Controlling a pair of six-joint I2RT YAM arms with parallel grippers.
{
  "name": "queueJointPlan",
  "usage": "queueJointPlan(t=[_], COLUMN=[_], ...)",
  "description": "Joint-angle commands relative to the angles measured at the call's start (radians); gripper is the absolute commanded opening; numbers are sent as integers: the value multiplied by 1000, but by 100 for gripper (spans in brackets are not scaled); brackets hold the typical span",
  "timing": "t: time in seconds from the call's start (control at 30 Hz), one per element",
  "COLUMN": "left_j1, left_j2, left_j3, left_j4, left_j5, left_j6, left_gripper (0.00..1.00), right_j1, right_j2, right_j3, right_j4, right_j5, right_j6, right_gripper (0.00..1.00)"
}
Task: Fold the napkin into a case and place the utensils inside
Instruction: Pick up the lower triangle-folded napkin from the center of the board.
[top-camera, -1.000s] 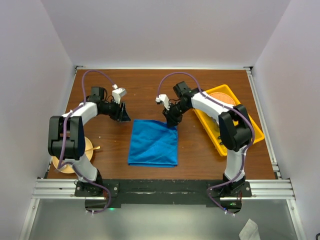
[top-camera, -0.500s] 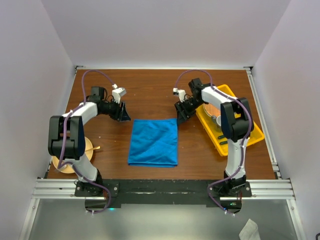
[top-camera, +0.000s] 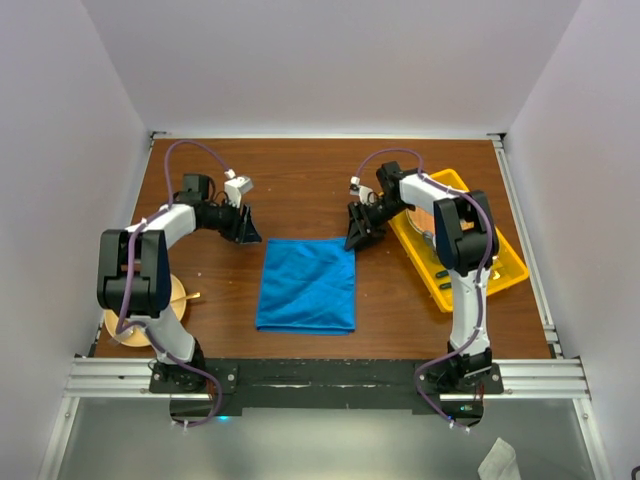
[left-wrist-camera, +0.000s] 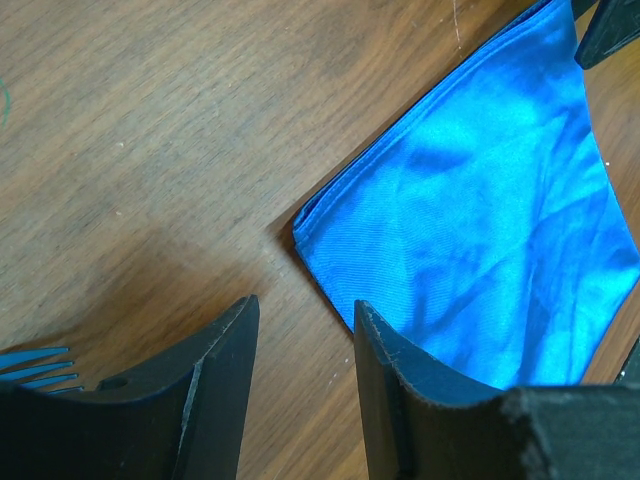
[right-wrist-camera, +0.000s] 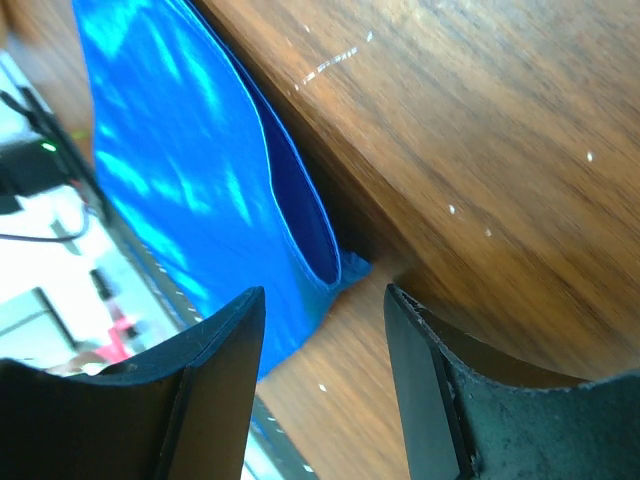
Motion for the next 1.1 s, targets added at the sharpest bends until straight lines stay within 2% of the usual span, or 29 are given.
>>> queueJointPlan(t=[0.0,0.07,0.17,0.23,0.43,0.63,0.73,0.83,0.87,0.97,1.07], left_j1=[2,1,-1,-7,-56,-96,-107,-108,-108,-108,-108], left_j2=[14,30,61,84,161,213,228,225,224,198,147], left_j3=[32,43,64,73,121,153,169,176,176,173,153], left_j4=[12,9,-5,-14,-24,-17,-27,-39,-48,-65,-62], left_j5=[24,24,30,42,13,-2,-11,-2,7,34,59], left_j6=[-7,-13,-16,-11,-36,-65,-68,-54,-34,4,41], left_gripper=[48,47,47,47,49,50,46,31,22,10,2], right_j1=[4,4,4,3,4,6,8,12,11,18,27], right_j2=[50,67,81,69,39,10,-8,-45,-53,-88,-126], right_j3=[36,51,62,56,24,16,11,-9,-15,-35,-61], right_j4=[55,60,66,74,104,140,149,173,175,167,155], right_j5=[-10,-18,-26,-30,-49,-66,-72,-76,-86,-95,-95], right_j6=[95,109,115,107,60,9,-18,-48,-72,-141,-222], right_gripper=[54,53,44,30,0,0,0,0,0,0,0])
